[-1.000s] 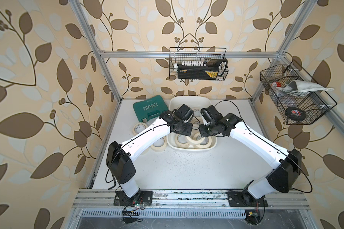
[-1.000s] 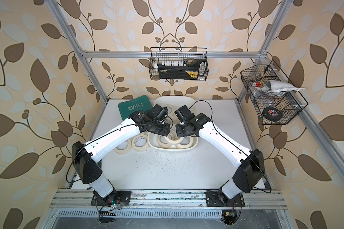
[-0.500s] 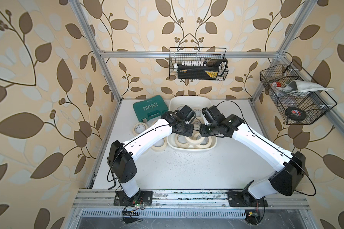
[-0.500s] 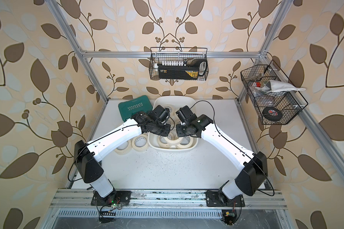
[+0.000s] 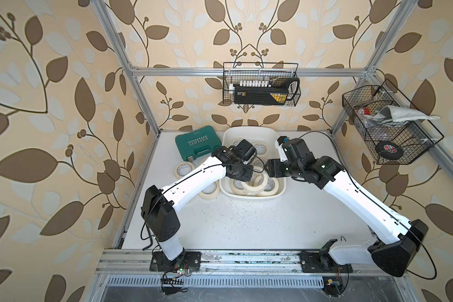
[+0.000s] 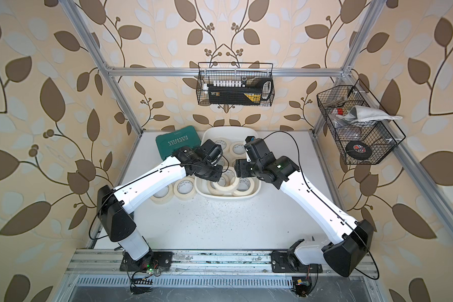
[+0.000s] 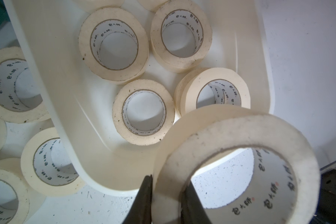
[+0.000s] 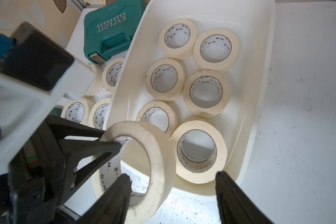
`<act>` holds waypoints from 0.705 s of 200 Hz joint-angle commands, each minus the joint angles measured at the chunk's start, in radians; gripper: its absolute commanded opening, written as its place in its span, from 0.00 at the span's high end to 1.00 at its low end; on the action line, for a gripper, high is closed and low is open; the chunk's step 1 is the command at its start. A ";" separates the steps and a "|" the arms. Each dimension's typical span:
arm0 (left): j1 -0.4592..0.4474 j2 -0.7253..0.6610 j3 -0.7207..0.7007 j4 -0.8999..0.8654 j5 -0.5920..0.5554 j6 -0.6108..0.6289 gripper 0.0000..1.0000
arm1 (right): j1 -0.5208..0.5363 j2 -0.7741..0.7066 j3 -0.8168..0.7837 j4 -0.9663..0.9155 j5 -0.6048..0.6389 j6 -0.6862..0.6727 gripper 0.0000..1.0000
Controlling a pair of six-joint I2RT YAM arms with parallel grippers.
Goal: Take out the art tape in the storage box
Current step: Pick up the art tape from the storage box, then place the art tape at the center of the board.
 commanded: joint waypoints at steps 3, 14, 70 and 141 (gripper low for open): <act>0.012 -0.123 0.008 -0.058 -0.021 -0.052 0.96 | -0.009 -0.018 -0.021 0.016 -0.005 0.001 0.30; 0.022 -0.151 -0.013 -0.079 -0.022 -0.071 1.00 | -0.012 -0.015 -0.021 0.016 -0.005 0.000 0.30; 0.096 -0.346 -0.186 -0.211 -0.019 -0.211 1.00 | -0.022 0.014 -0.020 0.016 -0.019 0.004 0.30; 0.113 -0.554 -0.485 -0.311 0.003 -0.451 1.00 | -0.034 0.037 -0.024 0.022 -0.028 0.002 0.30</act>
